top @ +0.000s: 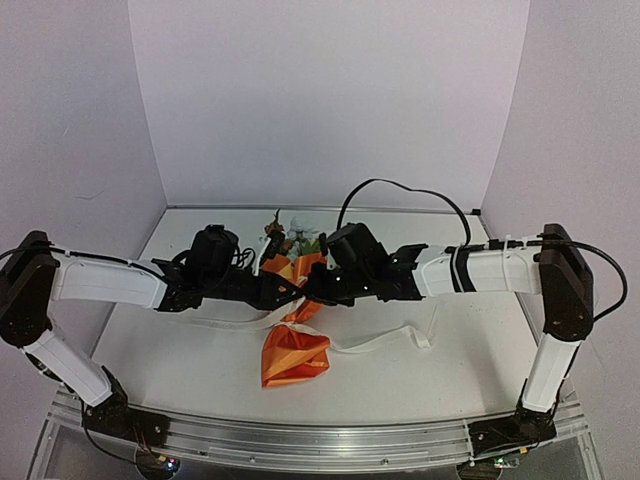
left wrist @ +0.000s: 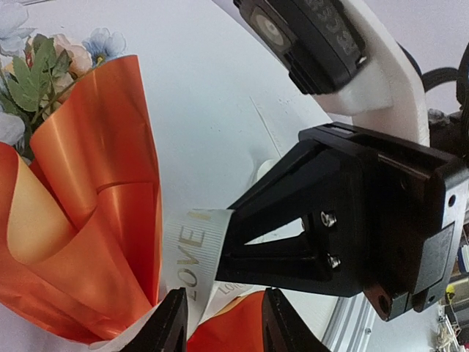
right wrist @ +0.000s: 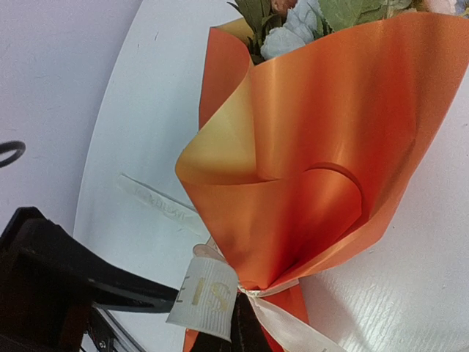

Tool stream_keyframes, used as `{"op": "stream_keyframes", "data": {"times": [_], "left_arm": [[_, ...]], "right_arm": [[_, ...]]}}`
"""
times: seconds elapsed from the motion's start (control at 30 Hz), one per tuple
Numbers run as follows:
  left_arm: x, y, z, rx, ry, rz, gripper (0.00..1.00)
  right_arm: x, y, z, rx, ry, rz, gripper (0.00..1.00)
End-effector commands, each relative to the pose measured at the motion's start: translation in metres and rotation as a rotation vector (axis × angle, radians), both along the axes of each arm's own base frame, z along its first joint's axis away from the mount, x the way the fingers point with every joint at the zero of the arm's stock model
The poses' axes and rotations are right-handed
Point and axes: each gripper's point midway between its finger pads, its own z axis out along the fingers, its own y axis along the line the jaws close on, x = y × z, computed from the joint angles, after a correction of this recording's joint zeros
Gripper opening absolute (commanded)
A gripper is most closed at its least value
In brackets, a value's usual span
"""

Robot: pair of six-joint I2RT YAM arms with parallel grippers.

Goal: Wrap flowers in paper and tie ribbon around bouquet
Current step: Pick up the half-tied ribbon from the folded bouquet.

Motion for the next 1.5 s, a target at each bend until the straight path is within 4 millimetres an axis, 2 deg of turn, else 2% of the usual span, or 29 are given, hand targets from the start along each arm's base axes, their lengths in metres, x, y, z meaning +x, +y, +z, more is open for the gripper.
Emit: {"op": "stream_keyframes", "data": {"times": [0.0, 0.23, 0.5, 0.7, 0.73, 0.77, 0.83, 0.9, 0.93, 1.0, 1.03, 1.1, 1.2, 1.27, 1.47], "left_arm": [[0.005, -0.011, 0.007, 0.031, -0.061, 0.019, 0.34], [0.01, -0.011, 0.001, 0.114, -0.118, 0.093, 0.32], [0.022, -0.003, 0.001, 0.153, -0.16, 0.177, 0.31], [0.023, 0.001, 0.001, 0.145, -0.178, 0.191, 0.07], [0.022, 0.001, 0.001, 0.142, -0.181, 0.188, 0.04], [0.021, 0.001, 0.0, 0.141, -0.182, 0.184, 0.02], [0.02, 0.001, 0.0, 0.134, -0.189, 0.18, 0.0], [0.019, 0.002, 0.001, 0.129, -0.197, 0.178, 0.0], [0.018, 0.003, 0.001, 0.128, -0.201, 0.177, 0.0], [0.017, 0.004, 0.001, 0.126, -0.204, 0.172, 0.0], [0.016, 0.003, 0.002, 0.121, -0.207, 0.166, 0.0], [0.013, 0.002, 0.003, 0.114, -0.207, 0.153, 0.0], [0.012, 0.003, 0.007, 0.105, -0.216, 0.148, 0.0], [0.01, 0.004, 0.009, 0.103, -0.22, 0.14, 0.0], [0.007, 0.002, 0.013, 0.098, -0.229, 0.112, 0.0]], "right_arm": [[0.004, 0.009, 0.047, 0.111, -0.021, -0.03, 0.0], [0.002, 0.021, 0.051, 0.166, 0.056, -0.045, 0.0], [-0.001, 0.022, 0.048, 0.172, 0.094, -0.046, 0.0], [-0.004, 0.017, 0.046, 0.163, 0.093, -0.052, 0.01], [-0.004, 0.016, 0.047, 0.162, 0.091, -0.053, 0.03], [-0.005, 0.015, 0.046, 0.158, 0.09, -0.055, 0.09], [-0.005, 0.007, 0.047, 0.145, 0.08, -0.073, 0.28], [-0.008, -0.01, 0.041, 0.096, 0.073, -0.103, 0.53], [-0.009, -0.022, 0.041, 0.07, 0.061, -0.126, 0.61], [-0.013, -0.049, 0.035, 0.011, 0.046, -0.176, 0.73], [-0.016, -0.07, 0.029, -0.03, 0.038, -0.22, 0.75], [-0.025, -0.105, 0.012, -0.116, 0.049, -0.285, 0.76], [-0.041, -0.169, -0.016, -0.292, 0.053, -0.408, 0.75], [-0.05, -0.202, -0.034, -0.351, 0.06, -0.47, 0.74], [-0.062, -0.268, -0.071, -0.476, 0.101, -0.574, 0.69]]}}
